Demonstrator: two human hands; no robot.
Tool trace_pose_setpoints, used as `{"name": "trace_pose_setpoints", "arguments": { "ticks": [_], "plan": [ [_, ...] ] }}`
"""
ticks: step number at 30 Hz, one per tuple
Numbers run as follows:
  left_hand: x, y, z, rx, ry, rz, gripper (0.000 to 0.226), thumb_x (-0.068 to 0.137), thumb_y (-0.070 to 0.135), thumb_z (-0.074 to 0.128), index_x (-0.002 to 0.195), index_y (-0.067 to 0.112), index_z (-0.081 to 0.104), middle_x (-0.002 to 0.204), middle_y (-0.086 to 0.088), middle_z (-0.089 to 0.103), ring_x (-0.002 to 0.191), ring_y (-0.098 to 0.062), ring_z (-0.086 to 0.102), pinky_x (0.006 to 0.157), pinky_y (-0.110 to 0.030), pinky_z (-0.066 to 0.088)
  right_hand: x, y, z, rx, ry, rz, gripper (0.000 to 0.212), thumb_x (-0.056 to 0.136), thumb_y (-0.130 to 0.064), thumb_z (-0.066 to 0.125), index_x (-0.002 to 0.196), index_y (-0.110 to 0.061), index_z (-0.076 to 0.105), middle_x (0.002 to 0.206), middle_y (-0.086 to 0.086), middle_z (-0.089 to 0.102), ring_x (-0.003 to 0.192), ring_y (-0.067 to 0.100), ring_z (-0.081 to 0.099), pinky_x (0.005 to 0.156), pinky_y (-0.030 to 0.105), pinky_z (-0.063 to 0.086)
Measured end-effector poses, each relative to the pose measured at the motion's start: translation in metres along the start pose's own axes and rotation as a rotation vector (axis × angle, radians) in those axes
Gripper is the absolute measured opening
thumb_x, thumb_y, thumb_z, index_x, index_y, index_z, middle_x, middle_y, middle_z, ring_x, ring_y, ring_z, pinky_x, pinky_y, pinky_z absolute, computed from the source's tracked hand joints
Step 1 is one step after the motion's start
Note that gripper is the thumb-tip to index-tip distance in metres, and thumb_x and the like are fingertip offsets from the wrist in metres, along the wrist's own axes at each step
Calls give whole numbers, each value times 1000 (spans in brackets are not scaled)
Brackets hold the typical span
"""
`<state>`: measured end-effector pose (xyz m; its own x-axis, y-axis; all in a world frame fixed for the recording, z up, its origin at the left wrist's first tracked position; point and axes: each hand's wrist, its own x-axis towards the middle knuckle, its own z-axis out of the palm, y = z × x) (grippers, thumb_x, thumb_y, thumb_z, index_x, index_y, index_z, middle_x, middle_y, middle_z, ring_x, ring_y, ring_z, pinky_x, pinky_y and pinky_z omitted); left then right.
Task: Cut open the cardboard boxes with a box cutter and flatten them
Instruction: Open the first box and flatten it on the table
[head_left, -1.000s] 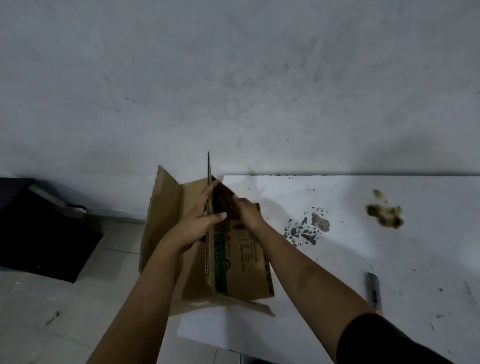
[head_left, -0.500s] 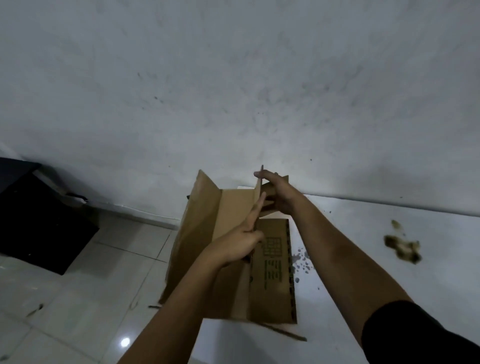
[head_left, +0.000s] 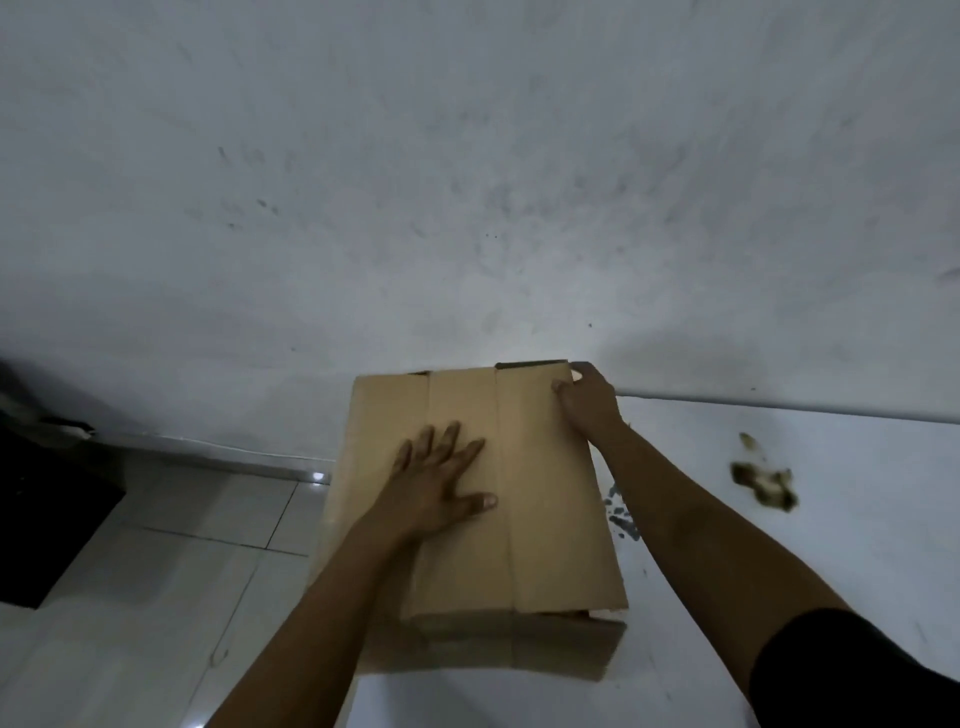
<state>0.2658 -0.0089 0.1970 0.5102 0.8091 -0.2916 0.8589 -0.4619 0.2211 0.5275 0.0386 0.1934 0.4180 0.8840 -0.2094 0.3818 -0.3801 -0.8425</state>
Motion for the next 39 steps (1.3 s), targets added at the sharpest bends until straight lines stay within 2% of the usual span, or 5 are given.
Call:
{"name": "trace_pose_setpoints", "arguments": {
  "ticks": [10, 14, 22, 29, 39],
  "plan": [
    [55, -35, 50, 27, 197, 79, 81, 88, 81, 25, 157, 42, 7, 164, 6, -17, 149, -25, -25, 121, -48, -13, -35, 26, 64, -473, 85, -93, 55, 97, -37, 45, 145, -25, 22, 154, 17, 23, 131, 43, 38, 99, 53, 42],
    [93, -43, 51, 41, 214, 101, 80, 88, 77, 12, 158, 37, 12, 165, 1, -11, 151, -28, -18, 121, -46, -12, -63, 41, 93, -635, -61, -79, 64, 100, -51, 34, 155, -25, 15, 165, 9, 1, 150, 40, 6, 116, 65, 15],
    [145, -71, 114, 53, -202, 88, 84, 92, 73, 35, 158, 36, 1, 164, -1, -19, 151, -33, -16, 120, -52, -4, -90, 150, 139, -829, -268, -118, 69, 97, -70, 14, 157, -41, -7, 165, -2, -19, 153, 29, -12, 115, 70, 0],
    [138, -71, 164, 109, -109, 104, 97, 77, 88, 6, 156, 35, -15, 160, -2, -32, 146, -34, -31, 115, -54, -18, -102, 190, 139, -868, -97, -181, 70, 96, -69, 29, 158, -39, 13, 168, -5, 4, 154, 25, 2, 114, 70, 11],
    [136, -79, 186, 100, 119, 121, 84, 91, 79, 21, 159, 32, 1, 166, -3, -11, 152, -31, -15, 119, -61, 4, -67, 182, 153, -861, 61, -133, 72, 93, -63, 38, 157, -33, 21, 167, 3, 6, 154, 32, 0, 115, 69, 8]
  ]
}}
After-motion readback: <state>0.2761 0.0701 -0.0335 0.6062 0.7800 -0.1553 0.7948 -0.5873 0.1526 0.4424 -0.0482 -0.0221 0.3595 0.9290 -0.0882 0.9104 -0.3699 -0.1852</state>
